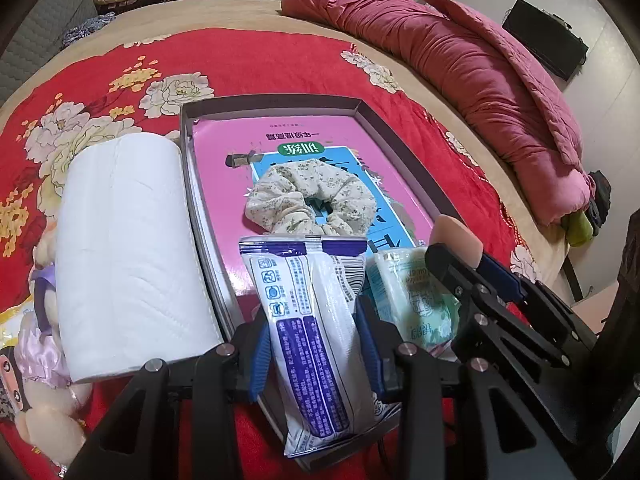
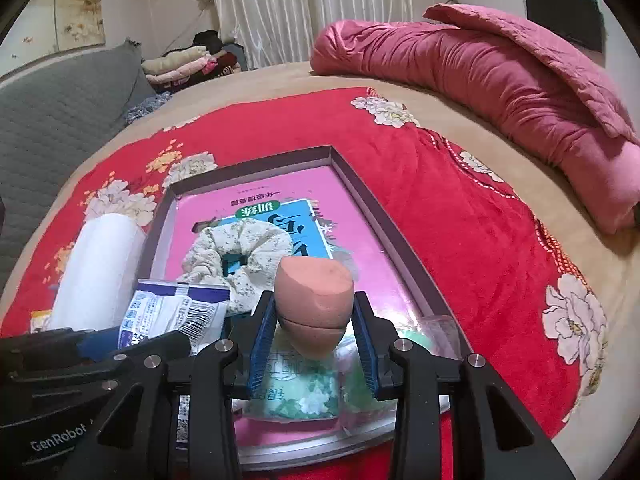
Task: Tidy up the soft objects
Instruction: 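Carry the wipes pack and the pink sponge over the pink tray, then lower the pink sponge into the tray and open the right gripper while the left holds the wipes pack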
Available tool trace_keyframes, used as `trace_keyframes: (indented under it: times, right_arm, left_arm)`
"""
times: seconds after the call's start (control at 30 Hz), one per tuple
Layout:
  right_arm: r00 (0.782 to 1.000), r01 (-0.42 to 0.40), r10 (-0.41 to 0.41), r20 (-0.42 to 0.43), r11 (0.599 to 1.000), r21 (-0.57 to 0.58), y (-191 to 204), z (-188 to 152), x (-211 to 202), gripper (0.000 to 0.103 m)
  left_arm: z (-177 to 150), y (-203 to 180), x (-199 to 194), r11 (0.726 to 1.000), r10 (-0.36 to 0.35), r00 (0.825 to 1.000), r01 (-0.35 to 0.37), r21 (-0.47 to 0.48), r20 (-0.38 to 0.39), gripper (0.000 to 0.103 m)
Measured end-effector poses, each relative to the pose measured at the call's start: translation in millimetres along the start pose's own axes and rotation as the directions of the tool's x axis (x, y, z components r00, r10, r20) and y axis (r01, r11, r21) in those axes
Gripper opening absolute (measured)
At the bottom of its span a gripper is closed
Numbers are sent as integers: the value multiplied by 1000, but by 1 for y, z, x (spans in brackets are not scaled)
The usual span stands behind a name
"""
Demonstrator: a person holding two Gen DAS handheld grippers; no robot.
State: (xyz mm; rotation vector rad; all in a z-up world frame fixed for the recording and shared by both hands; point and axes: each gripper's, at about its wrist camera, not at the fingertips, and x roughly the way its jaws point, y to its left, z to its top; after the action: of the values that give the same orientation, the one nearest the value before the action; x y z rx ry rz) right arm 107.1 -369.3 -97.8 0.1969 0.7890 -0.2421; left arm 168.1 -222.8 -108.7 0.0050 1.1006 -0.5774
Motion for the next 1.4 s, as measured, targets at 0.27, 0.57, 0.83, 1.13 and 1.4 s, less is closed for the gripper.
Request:
trace_keyframes:
  times: [0.27,0.57,0.83,1.13,1.4]
  right_arm:
    - [999,-2,2,-39,1000,-5,-3,-1,5,40]
    - [999,-19,19,-30,1000,-14,-2,-3,0,40]
    - [999,-14,14,-39,1000,-16,-1,-5,-1,41]
    - [1000,-6,5,-28,1000,-16,-3,-4,-3,53]
    - [1000,11,-11,21,1000,18,-9,-2,-12,53]
  left_arm:
    - [0,0,-1,1000,-4,1000,4,-2,-2,40]
    - [-1,1,-2,1000,-6,1000,6,-7,-2,40]
    - [-1,1,-1,1000,-8,1000,8,-10,-2,40]
    - [-2,1,-1,1000,-6,1000,6,-10,-1,40]
    - [-2,0,-1,1000,-7,1000,7,-9,-1,40]
